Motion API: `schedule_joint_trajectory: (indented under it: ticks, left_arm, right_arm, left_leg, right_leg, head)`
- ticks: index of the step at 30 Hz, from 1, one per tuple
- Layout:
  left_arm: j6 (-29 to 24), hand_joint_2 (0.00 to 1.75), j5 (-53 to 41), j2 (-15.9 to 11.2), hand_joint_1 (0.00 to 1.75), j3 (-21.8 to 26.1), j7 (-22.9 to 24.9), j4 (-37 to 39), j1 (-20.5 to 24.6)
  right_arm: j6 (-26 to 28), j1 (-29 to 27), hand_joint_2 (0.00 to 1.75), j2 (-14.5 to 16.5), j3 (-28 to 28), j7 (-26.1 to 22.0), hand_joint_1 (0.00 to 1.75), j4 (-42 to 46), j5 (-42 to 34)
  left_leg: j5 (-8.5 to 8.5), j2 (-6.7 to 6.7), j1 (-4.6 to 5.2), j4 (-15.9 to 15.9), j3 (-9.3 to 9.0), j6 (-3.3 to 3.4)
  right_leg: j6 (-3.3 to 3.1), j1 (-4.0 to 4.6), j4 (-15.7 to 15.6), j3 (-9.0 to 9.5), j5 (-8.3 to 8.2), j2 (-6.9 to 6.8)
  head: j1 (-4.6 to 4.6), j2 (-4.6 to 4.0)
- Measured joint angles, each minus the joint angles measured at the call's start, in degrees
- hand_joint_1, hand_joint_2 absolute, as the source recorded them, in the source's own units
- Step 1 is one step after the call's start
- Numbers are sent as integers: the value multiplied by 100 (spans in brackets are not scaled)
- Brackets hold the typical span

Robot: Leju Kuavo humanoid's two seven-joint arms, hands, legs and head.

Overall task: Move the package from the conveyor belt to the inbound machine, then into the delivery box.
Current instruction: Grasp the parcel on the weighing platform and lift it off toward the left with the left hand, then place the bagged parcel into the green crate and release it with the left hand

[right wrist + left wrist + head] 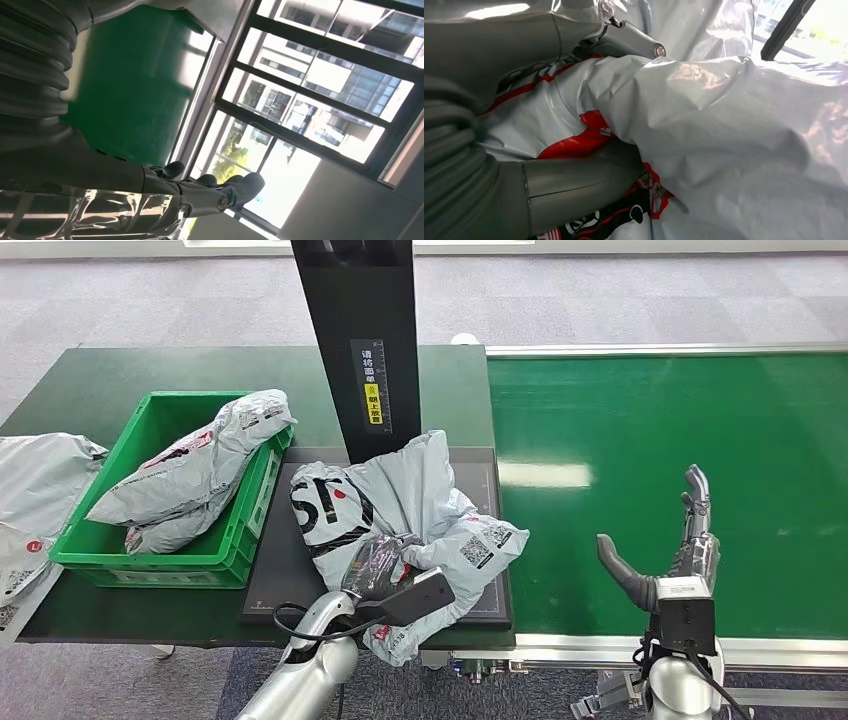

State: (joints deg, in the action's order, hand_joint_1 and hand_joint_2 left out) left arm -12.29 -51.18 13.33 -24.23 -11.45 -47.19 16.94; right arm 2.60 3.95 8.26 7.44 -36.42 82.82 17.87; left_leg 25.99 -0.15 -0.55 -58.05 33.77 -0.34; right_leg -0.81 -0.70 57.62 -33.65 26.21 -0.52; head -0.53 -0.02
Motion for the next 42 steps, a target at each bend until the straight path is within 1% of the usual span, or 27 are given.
schedule_joint_trajectory:
  ticks: [2, 5, 9, 13, 16, 19, 21, 28, 32, 34, 37, 39, 40, 41, 42]
  left_arm:
    - [-102, 0, 41, -42, 175, 29, -143, -198, -99]
    - [-456, 0, -86, -130, 175, 50, -470, -539, -236]
    - [-1208, 0, -324, -250, 175, 50, -995, -1083, -404]
    - [-1990, 0, -312, -375, 175, 50, -1576, -1805, -618]
    - [-2283, 0, -192, -468, 175, 50, -1968, -2321, -743]
    - [-2574, 0, -97, -559, 175, 47, -2491, -2785, -840]
    - [-2716, 0, -97, -608, 175, 45, -2715, -3099, -884]
    - [-2786, 0, -243, -643, 175, 143, -2798, -4562, -975]
    - [-2788, 0, -406, -600, 175, 420, -2798, -5374, -923]
    - [-2788, 0, -508, -557, 175, 617, -2798, -5575, -856]
    - [-2784, 0, -706, -435, 175, 1000, -2798, -5586, -712]
    - [-2779, 0, -882, -344, 175, 1295, -2767, -5400, -555]
    - [-2776, 0, -1024, -315, 175, 1448, -2659, -5229, -424]
    - [-2771, 0, -1219, -301, 175, 1593, -2432, -5007, -254]
    - [-2765, 0, -1456, -316, 175, 1708, -2061, -4737, -37]
  right_arm:
    - [-37, -7, 175, 3, 21, 5, 0, 13, 5]
    - [-106, -4, 175, 5, 41, 7, 0, 22, -4]
    - [-176, 8, 175, 5, 51, 22, 0, 24, -19]
    - [-192, 25, 175, 5, 59, 26, 0, 24, -52]
    - [-191, 40, 175, 5, 62, 33, 0, 24, -84]
    - [-186, 50, 175, 5, 65, 34, 0, 21, -147]
    - [-178, 57, 175, 5, 68, 32, 0, 15, -190]
    - [-140, 67, 175, 5, 73, 14, 0, 0, -273]
    - [-87, 105, 175, 5, 71, -7, 0, -67, -293]
    - [-45, 126, 175, 5, 63, -34, 0, -115, -301]
    - [24, 109, 175, 5, 42, -110, 0, -157, -348]
    - [75, 73, 175, 5, 24, -140, 0, -164, -360]
    - [95, 56, 175, 5, 14, -143, 0, -164, -356]
    - [108, 46, 175, 5, 7, -143, 0, -165, -354]
    - [116, 45, 175, 5, 1, -143, 0, -167, -355]
  left_leg:
    - [2, 1, 0, 0, 8, 2]
    - [2, 4, 0, 0, 23, 2]
    - [2, 4, 0, 0, 34, 2]
    - [2, 7, 0, -1, 42, 3]
    - [2, 7, 0, 0, 46, 3]
    - [2, 8, 0, 0, 50, 2]
    - [2, 8, 0, -1, 50, 2]
    - [2, 9, 0, -1, 54, 3]
    - [2, 9, -1, -1, 53, 2]
    - [2, 8, -1, -1, 53, 2]
    - [1, 8, -1, -1, 52, 2]
    - [0, 9, -1, -2, 51, 1]
    - [-3, 8, -1, -2, 51, -1]
    - [-5, 7, -1, -3, 51, -3]
    - [-9, 6, -1, -3, 52, -4]
  right_leg:
    - [-1, 0, 0, -9, 1, 1]
    - [-1, 0, 1, -25, 1, 2]
    - [-1, 0, 1, -36, 1, 3]
    - [-1, 0, 1, -45, 1, 5]
    - [-1, 0, 1, -50, 2, 6]
    - [-1, 0, 1, -54, 2, 6]
    - [-1, 0, 2, -55, 2, 6]
    - [-2, 0, 2, -57, 1, 6]
    - [-2, 1, 2, -57, 1, 6]
    - [-2, 1, 2, -57, 1, 4]
    - [-2, 1, 2, -58, 1, 4]
    - [-2, 1, 2, -58, 0, 5]
    - [-1, 1, 2, -58, -1, 4]
    - [-2, 0, 2, -58, -2, 3]
    - [-2, 0, 3, -58, -4, 2]
  head:
    - [-1, 0]
    - [0, 0]
    - [0, 0]
    - [-1, 1]
    - [0, 0]
    - [0, 1]
    - [0, 1]
    - [0, 0]
    - [-1, 0]
    - [-1, 0]
    - [-1, 0]
    - [-1, 0]
    - [0, 0]
    - [0, 0]
    - [0, 0]
